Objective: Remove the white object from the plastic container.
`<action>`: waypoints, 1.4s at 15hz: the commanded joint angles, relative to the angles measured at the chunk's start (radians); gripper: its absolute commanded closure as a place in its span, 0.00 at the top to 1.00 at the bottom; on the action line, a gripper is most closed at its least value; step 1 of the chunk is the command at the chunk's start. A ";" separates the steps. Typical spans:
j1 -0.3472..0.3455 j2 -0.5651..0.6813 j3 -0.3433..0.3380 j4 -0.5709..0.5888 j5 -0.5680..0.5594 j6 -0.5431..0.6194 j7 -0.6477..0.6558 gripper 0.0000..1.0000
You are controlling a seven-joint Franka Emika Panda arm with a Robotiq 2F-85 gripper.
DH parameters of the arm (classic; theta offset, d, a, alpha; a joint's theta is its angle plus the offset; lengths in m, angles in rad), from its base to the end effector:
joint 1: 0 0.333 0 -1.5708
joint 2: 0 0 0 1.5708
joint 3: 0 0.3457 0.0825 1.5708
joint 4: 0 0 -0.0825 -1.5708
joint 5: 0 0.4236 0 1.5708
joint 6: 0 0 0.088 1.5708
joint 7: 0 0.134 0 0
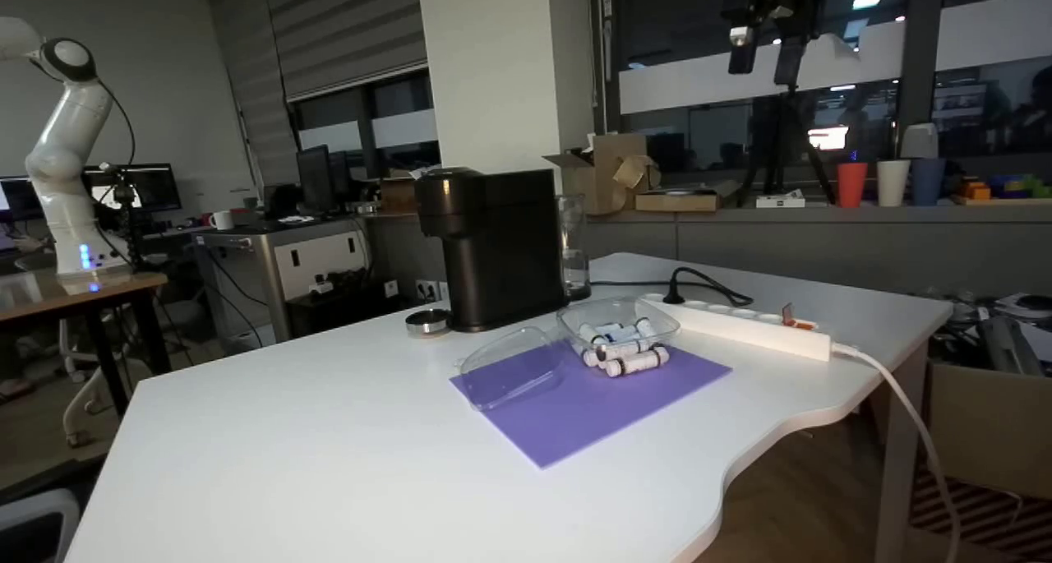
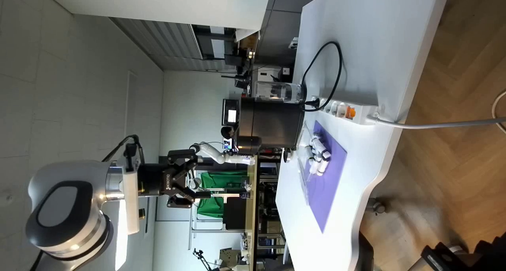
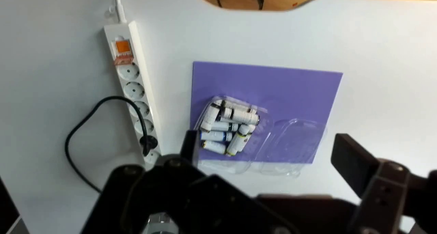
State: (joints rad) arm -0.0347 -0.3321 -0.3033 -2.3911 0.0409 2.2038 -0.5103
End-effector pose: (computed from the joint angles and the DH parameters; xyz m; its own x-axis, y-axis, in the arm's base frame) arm 0.4586 -0.1611 0.4339 0.9727 0.1516 0.1757 0.1633 -0.9851 -0.0541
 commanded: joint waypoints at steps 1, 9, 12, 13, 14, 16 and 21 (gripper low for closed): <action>0.013 0.155 -0.011 0.016 0.100 0.243 -0.083 1.00; 0.042 0.652 0.091 0.149 0.473 0.716 -0.209 1.00; 0.048 0.823 0.118 0.233 0.504 0.816 -0.155 1.00; 0.051 0.869 0.122 0.262 0.510 0.828 -0.139 1.00; 0.054 0.912 0.130 0.291 0.521 0.841 -0.125 1.00; 0.058 0.976 0.144 0.339 0.535 0.862 -0.096 1.00; 0.057 1.058 0.193 0.416 0.559 0.899 -0.070 1.00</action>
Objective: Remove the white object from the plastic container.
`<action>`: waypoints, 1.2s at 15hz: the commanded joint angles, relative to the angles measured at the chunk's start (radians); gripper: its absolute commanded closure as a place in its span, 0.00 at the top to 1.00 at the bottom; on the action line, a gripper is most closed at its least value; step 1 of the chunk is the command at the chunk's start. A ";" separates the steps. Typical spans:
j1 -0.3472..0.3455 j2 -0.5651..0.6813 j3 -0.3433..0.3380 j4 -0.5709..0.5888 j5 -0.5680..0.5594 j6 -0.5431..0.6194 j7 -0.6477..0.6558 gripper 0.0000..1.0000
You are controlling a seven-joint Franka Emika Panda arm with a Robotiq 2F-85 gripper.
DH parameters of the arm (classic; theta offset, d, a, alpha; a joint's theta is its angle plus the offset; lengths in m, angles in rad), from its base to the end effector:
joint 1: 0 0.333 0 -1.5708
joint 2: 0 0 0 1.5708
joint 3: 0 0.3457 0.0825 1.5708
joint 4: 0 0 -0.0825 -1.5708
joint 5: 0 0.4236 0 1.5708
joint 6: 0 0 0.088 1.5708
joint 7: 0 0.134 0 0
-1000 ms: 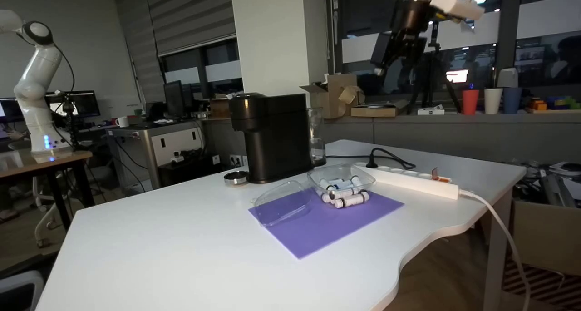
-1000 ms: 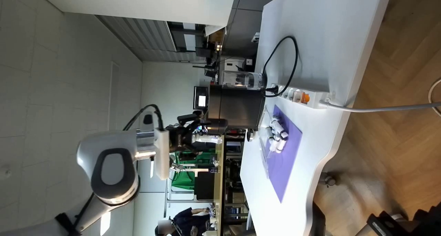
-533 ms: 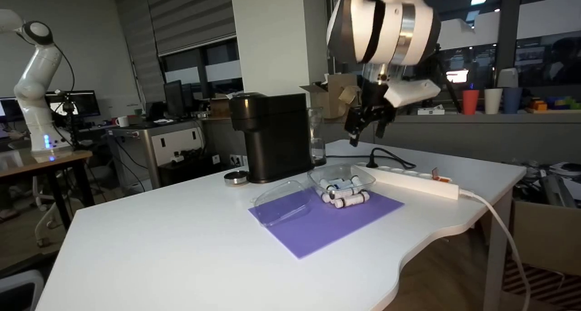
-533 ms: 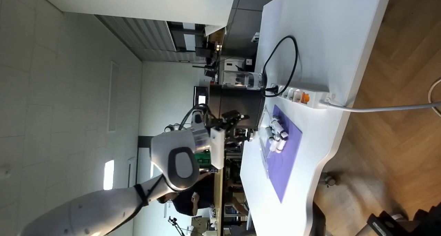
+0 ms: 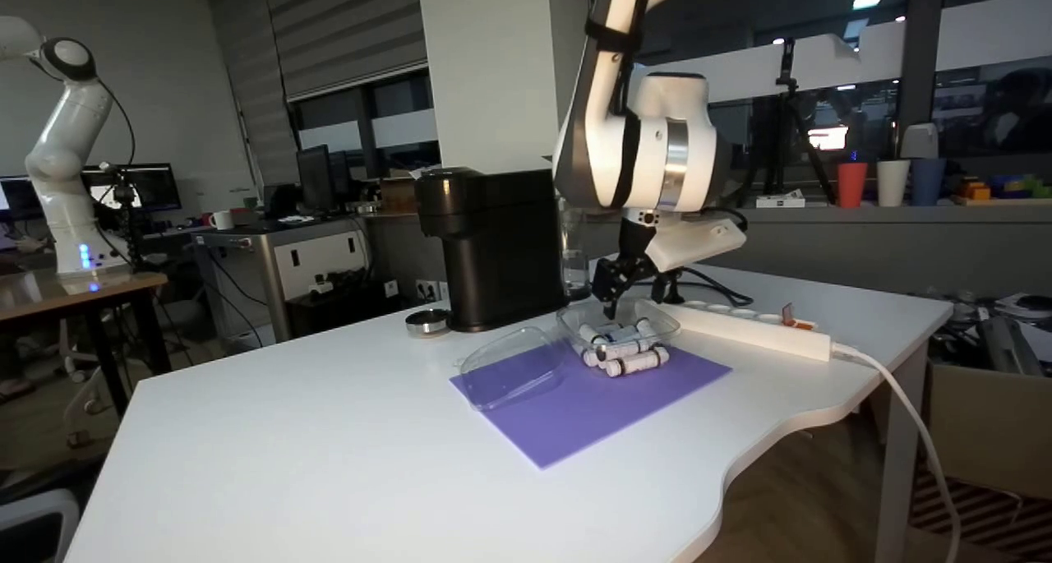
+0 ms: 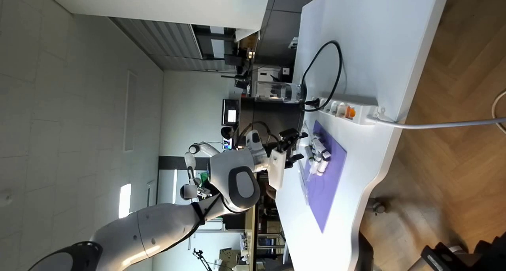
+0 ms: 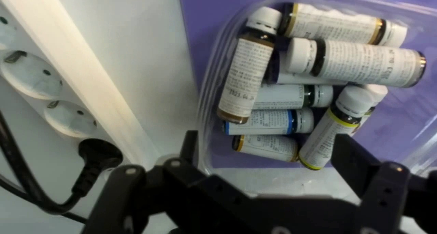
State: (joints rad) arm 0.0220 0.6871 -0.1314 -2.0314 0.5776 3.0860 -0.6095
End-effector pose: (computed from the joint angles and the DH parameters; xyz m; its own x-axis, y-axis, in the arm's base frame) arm 0.6445 -0.1149 0.1040 0.9296 -0.0107 0.3683 -0.0381 -0.9970 0.0670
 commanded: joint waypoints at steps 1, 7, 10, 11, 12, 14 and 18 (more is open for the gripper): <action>0.002 0.048 0.028 0.064 0.025 0.025 0.030 1.00; 0.017 0.088 0.049 0.082 0.034 0.064 0.041 0.67; 0.033 0.095 0.040 0.082 0.031 0.064 0.055 0.45; -0.013 0.085 0.070 0.059 -0.153 0.082 0.209 0.37; -0.013 0.084 0.069 0.059 -0.199 0.080 0.254 0.31; -0.011 0.083 0.057 0.061 -0.298 0.068 0.365 0.17; -0.011 0.073 0.041 0.062 -0.392 0.037 0.496 0.00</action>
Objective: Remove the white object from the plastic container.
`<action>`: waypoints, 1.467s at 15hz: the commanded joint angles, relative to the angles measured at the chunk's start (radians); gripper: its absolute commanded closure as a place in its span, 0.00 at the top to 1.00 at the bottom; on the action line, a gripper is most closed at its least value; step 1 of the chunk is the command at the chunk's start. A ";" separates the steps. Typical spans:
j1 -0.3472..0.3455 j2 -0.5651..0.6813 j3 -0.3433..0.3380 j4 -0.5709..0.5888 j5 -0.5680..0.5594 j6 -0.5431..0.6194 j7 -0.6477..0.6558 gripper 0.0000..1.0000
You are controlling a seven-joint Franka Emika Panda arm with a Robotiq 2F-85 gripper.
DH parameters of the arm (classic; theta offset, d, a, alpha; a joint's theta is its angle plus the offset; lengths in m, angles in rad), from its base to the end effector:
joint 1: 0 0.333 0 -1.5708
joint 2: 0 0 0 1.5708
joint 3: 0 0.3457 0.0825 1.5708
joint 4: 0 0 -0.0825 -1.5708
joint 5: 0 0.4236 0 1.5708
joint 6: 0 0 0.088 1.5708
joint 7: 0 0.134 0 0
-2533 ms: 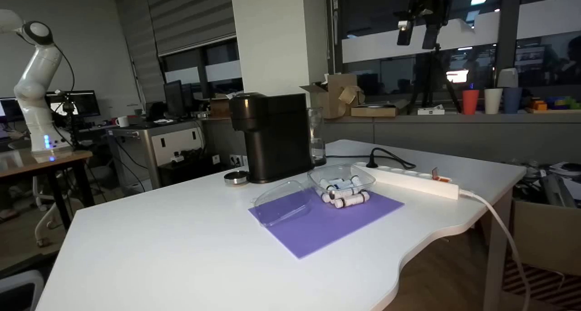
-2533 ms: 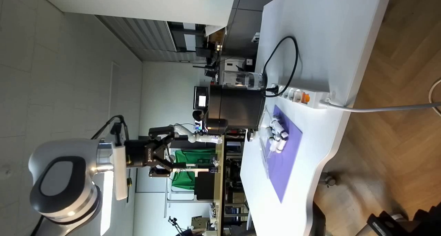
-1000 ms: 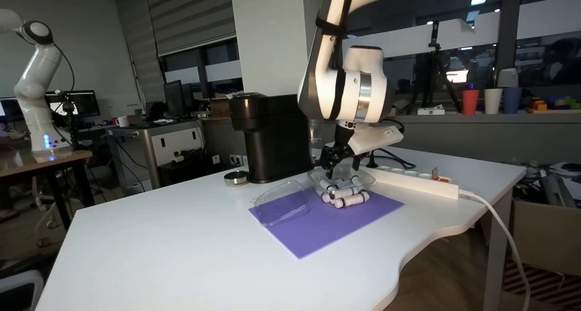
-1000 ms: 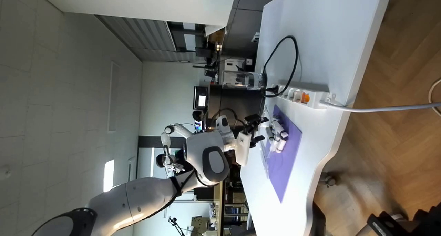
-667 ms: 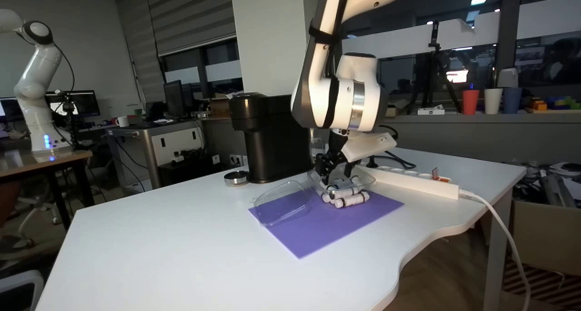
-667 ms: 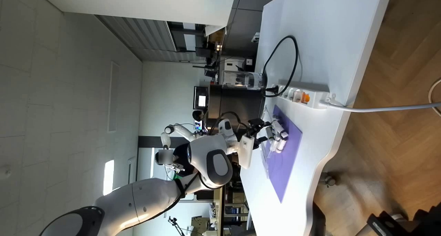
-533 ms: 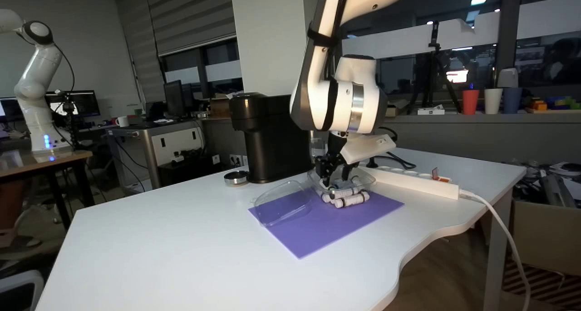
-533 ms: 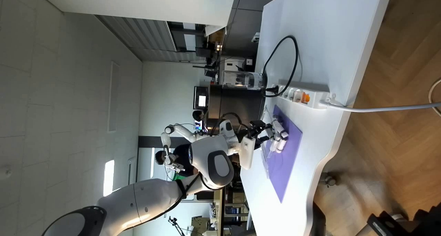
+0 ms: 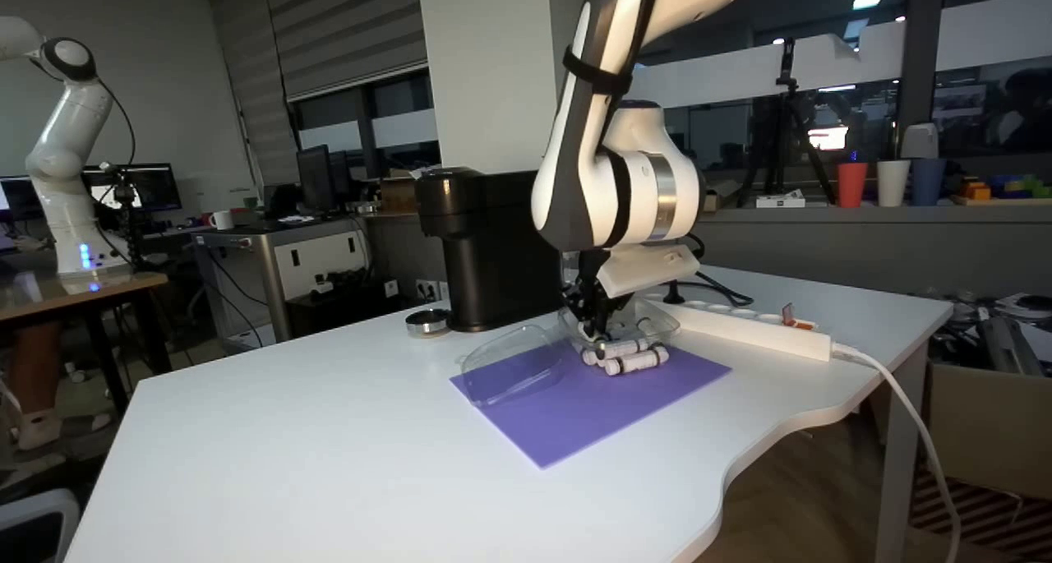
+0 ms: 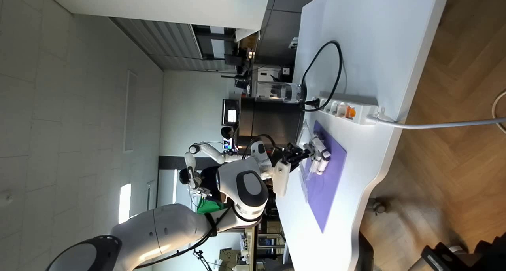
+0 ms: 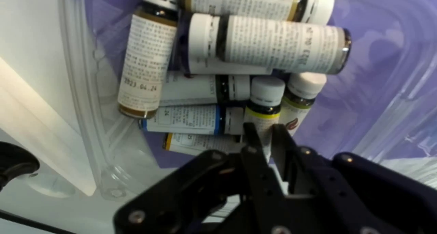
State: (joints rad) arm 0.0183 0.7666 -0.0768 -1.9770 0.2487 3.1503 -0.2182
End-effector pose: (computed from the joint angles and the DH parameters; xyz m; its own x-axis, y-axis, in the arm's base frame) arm 0.6694 -0.0603 0.0794 0.9165 -0.0433 0.3976 -0.0658 -0.9969 0.0431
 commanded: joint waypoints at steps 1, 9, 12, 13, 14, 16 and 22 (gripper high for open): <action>-0.009 -0.015 -0.014 0.008 -0.075 -0.035 0.124 0.00; -0.017 -0.096 -0.042 0.032 -0.130 -0.160 0.194 0.39; -0.037 -0.088 -0.037 0.048 -0.129 -0.211 0.207 0.59; -0.044 -0.083 -0.033 0.050 -0.128 -0.225 0.208 0.67; -0.050 -0.076 -0.031 0.051 -0.127 -0.235 0.210 0.73; -0.062 -0.066 -0.023 0.053 -0.123 -0.247 0.212 0.87; -0.113 -0.045 0.045 0.038 -0.110 -0.217 0.185 1.00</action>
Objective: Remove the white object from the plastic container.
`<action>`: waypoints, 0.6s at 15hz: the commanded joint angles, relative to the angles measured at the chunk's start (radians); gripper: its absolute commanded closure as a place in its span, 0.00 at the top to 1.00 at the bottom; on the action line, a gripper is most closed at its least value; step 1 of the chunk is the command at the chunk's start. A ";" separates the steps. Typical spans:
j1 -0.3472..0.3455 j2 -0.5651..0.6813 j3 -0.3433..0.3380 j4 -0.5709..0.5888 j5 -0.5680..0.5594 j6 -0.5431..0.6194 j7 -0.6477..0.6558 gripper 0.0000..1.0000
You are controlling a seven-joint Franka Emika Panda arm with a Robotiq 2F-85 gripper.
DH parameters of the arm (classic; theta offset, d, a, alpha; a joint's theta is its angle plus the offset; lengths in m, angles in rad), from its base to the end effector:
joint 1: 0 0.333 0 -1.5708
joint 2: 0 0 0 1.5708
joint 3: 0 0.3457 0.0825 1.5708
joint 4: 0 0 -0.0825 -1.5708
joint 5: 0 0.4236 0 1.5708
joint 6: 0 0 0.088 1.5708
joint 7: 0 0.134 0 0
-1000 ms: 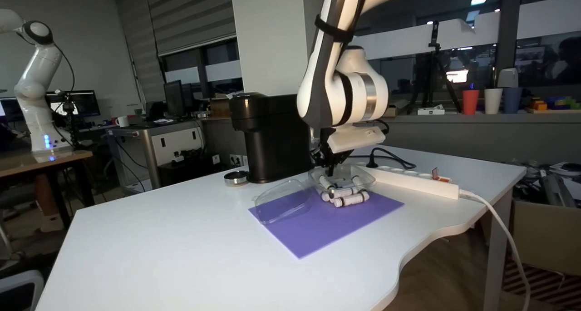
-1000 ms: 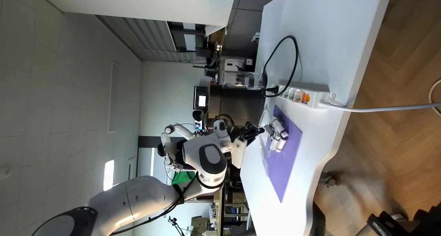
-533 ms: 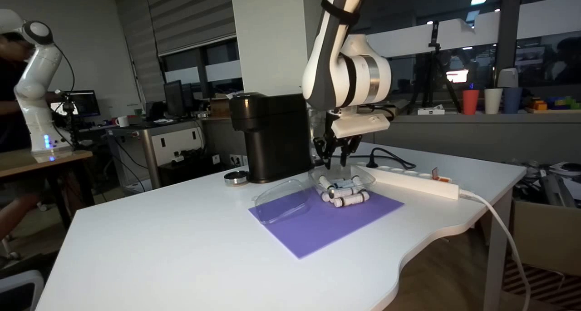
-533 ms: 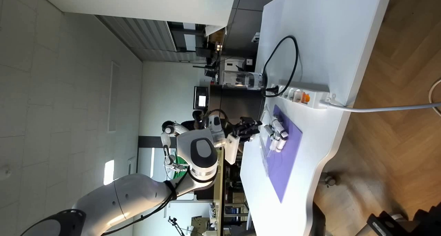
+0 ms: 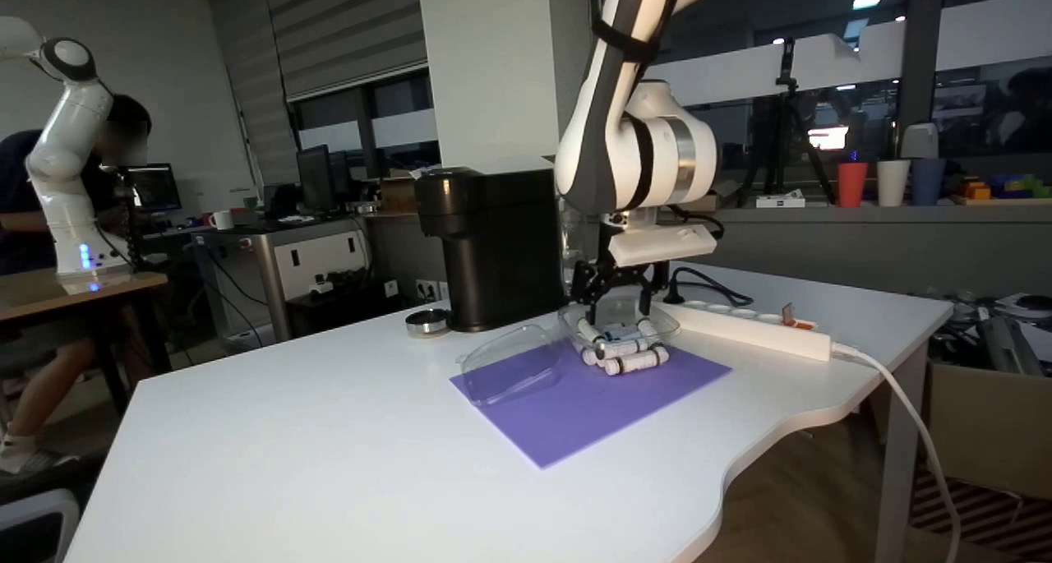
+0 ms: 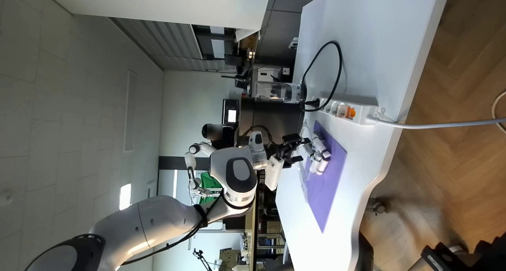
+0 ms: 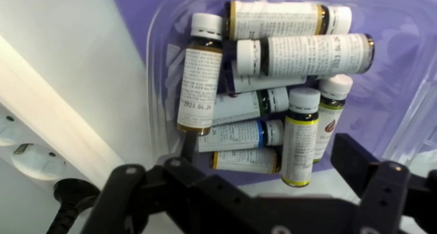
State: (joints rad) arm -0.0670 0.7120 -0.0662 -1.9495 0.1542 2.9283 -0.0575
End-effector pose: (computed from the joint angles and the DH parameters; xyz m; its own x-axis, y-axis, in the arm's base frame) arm 0.6701 -0.0980 0.0982 0.9442 -0.1933 0.2668 -0.1970 -0.9803 -0.0130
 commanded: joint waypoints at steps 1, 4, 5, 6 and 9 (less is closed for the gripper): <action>-0.032 0.013 0.042 0.009 -0.016 0.012 0.022 1.00; -0.027 0.028 0.046 0.002 -0.031 0.056 0.012 0.74; -0.022 0.035 0.042 0.001 -0.037 0.077 0.011 0.68; -0.019 0.041 0.038 0.001 -0.045 0.093 0.011 0.60; -0.016 0.059 0.033 0.001 -0.068 0.134 0.008 0.38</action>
State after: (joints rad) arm -0.0821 0.7590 -0.0293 -1.9511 0.1217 3.0287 -0.0615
